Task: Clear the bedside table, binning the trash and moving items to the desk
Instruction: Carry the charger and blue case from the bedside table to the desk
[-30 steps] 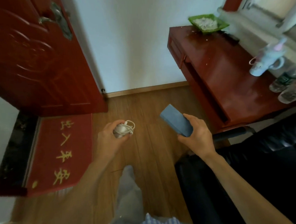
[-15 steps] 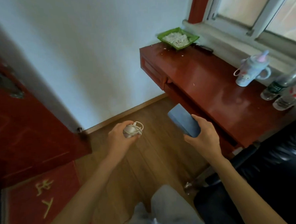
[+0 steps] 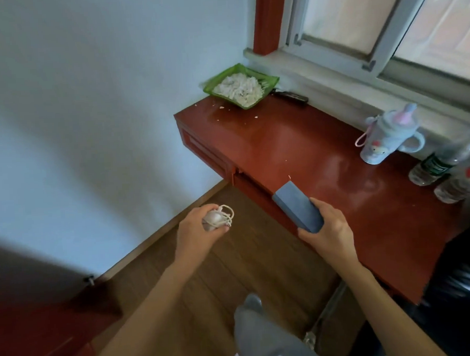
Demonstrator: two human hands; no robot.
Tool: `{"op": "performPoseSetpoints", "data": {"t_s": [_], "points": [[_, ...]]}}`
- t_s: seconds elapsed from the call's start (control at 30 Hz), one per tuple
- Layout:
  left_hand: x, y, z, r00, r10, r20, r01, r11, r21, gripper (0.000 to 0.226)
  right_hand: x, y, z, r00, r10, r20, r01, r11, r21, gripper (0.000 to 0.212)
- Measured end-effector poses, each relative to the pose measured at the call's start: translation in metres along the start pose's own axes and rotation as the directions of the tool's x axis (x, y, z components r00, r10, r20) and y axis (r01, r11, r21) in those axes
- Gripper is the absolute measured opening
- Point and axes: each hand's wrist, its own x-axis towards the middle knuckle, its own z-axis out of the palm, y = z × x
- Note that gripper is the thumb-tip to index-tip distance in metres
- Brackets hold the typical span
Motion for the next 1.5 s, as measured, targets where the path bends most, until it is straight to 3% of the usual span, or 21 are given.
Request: {"op": "performPoseSetpoints", "data": {"t_s": [0.23, 0.57, 0.93, 1.23, 1.5], "points": [[0.112, 0.024, 0.035, 0.997, 0.063, 0.040, -0.062, 0.998, -0.020, 0.047, 0.098, 0.012, 0.000, 0.999, 0.021, -0.038, -0.022, 1.000, -0.008, 0.075], [0.252, 0.032, 0.102, 0.970, 0.131, 0.202, -0.146, 0.987, 0.061, 0.051, 0.189, 0.038, 0.019, 0.979, 0.171, -0.113, -0.174, 0.984, -0.024, 0.073], [0.429, 0.050, 0.178, 0.884, 0.249, 0.396, -0.286, 0.957, 0.038, 0.051, 0.285, 0.041, 0.047, 0.860, 0.454, -0.235, -0.472, 0.881, -0.027, 0.075], [0.490, 0.059, 0.241, 0.855, 0.287, 0.431, -0.349, 0.934, 0.071, 0.048, 0.323, 0.046, 0.073, 0.761, 0.584, -0.283, -0.604, 0.796, 0.020, 0.074], [0.517, 0.064, 0.273, 0.871, 0.245, 0.425, -0.322, 0.939, 0.121, 0.046, 0.346, 0.054, 0.080, 0.748, 0.617, -0.245, -0.633, 0.774, 0.018, 0.074]]}}
